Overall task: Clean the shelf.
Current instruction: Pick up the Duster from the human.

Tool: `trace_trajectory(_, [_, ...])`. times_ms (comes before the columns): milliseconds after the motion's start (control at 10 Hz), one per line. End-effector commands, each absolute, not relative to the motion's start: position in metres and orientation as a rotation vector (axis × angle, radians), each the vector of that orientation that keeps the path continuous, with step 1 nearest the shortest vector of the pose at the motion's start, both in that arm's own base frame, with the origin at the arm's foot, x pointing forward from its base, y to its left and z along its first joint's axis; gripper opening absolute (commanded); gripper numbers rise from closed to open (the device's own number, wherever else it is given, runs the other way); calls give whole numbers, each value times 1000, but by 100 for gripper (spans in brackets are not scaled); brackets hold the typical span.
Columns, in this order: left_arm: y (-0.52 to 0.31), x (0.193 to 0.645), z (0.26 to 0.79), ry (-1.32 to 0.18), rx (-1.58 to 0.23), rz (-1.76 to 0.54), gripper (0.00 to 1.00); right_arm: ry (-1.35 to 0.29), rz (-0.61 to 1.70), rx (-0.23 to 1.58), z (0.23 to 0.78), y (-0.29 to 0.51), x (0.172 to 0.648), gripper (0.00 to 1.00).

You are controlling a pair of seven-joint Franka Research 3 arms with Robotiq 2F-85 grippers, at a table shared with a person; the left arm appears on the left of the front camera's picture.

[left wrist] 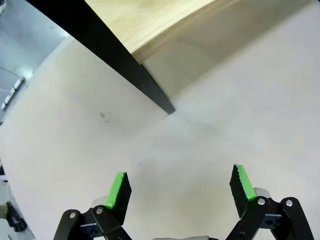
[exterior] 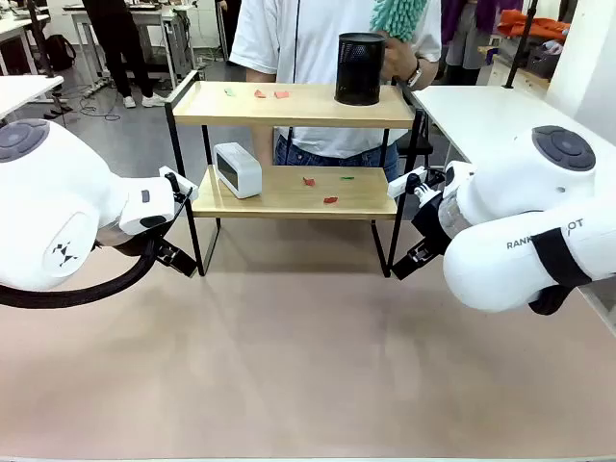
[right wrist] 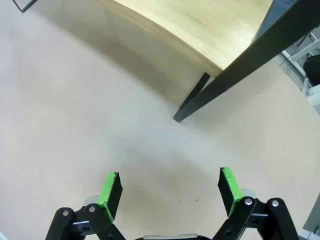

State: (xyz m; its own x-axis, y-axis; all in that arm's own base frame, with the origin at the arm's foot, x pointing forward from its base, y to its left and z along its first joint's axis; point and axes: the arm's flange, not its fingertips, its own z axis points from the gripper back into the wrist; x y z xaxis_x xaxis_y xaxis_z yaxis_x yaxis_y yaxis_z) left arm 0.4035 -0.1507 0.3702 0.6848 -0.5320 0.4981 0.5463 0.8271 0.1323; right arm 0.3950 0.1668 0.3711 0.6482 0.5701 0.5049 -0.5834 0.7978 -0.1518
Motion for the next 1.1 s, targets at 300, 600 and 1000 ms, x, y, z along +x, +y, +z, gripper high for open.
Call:
trace_trajectory(300, [-151,404,370,-550,-28,-604,100,-565,656,25,371,167,395,100])
trace_trajectory(600, [-151,404,370,-550,-28,-604,100,-565,656,25,371,167,395,100])
trace_trajectory(1000, [-135,386,399,-494,-176,-700,100,-249,608,182,416,140,378,100])
